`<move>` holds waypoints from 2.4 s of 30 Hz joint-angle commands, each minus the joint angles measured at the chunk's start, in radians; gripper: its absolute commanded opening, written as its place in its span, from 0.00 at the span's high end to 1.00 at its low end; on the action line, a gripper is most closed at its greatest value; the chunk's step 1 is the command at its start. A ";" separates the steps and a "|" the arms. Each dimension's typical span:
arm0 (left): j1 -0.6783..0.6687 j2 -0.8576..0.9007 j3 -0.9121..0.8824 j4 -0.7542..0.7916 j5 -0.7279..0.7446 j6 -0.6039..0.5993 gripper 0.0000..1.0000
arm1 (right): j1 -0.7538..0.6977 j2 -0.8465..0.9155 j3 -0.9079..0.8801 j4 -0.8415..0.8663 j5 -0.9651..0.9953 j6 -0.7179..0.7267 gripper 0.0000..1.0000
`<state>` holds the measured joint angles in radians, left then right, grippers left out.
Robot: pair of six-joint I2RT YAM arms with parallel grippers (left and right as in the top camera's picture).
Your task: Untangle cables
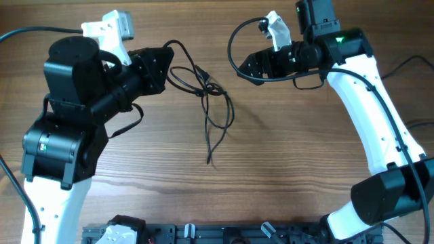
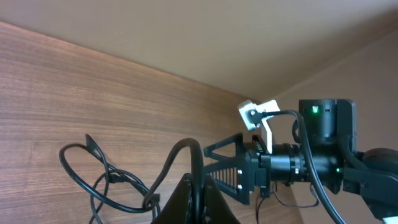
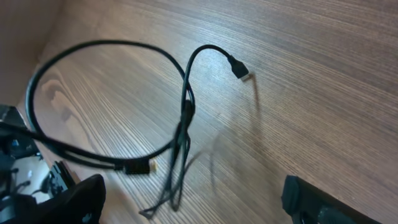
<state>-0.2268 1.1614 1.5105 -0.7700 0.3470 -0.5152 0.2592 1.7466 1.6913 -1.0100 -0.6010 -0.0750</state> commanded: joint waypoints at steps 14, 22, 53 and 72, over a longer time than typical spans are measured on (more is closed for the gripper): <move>0.047 -0.020 0.029 0.186 -0.131 -0.063 0.96 | 0.089 0.103 0.002 0.029 0.137 0.087 0.09; 0.055 -0.166 0.029 0.597 -0.132 -0.192 0.96 | 0.087 0.103 0.002 0.056 0.167 0.103 0.09; 0.373 -0.055 0.029 0.115 -0.286 -0.225 0.96 | 0.177 0.130 0.002 0.055 0.069 0.101 0.09; 0.375 0.064 0.029 -0.238 -0.224 -0.007 0.96 | 0.354 0.243 -0.120 0.096 0.459 0.726 0.25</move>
<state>0.1444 1.1862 1.5402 -0.9859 0.1040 -0.6167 0.6060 1.9652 1.6043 -0.9367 -0.2043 0.5705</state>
